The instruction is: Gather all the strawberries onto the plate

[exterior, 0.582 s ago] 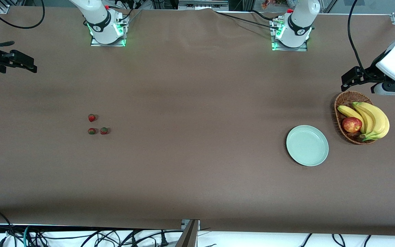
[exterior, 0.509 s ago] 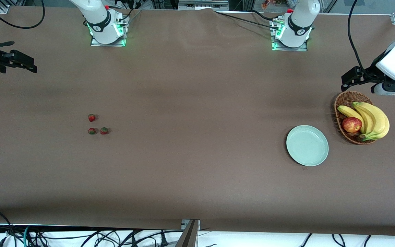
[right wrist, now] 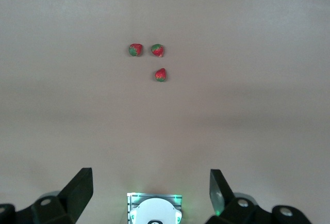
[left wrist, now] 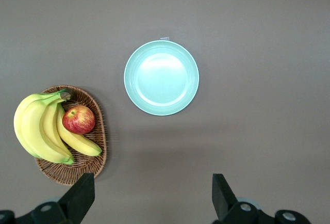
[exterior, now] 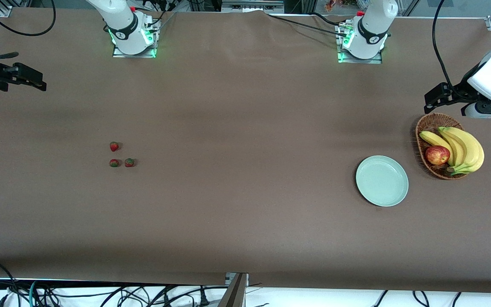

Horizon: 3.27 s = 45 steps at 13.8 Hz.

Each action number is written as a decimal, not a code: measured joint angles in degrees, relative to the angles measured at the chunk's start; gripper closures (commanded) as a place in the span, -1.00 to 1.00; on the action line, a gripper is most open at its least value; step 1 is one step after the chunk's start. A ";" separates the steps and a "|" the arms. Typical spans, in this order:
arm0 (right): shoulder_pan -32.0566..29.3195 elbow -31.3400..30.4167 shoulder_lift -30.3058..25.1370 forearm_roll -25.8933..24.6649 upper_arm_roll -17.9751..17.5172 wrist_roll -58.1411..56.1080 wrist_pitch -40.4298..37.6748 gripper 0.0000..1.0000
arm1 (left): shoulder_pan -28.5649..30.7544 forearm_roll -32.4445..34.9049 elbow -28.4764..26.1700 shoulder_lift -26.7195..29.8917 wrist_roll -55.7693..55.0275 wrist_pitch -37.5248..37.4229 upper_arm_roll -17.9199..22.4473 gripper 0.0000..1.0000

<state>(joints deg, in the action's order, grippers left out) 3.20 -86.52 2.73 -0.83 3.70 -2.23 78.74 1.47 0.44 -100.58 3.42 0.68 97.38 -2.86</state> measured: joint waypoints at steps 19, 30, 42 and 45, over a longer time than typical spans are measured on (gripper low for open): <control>6.00 -2.81 34.09 1.11 -0.90 4.29 31.04 -1.00 | 0.00 0.00 0.00 -0.01 0.00 -0.12 0.00 -1.00; 7.24 -9.25 35.27 1.25 -0.92 4.55 40.13 -1.00 | 0.00 0.00 0.00 -0.01 0.00 -0.13 0.00 -1.00; 7.41 -12.96 35.29 1.25 -0.91 4.96 42.76 0.45 | 0.00 0.00 0.00 -0.01 0.00 -0.13 0.00 -1.00; 7.41 -13.20 35.27 1.26 -0.91 5.02 42.75 0.92 | -0.01 -0.01 0.00 -0.01 0.00 -0.13 -0.10 -1.00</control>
<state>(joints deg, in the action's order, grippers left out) 10.62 -99.72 38.00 0.43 2.79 2.79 121.48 1.47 0.44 -100.58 3.41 0.68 97.25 -2.97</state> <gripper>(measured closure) 0.674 0.000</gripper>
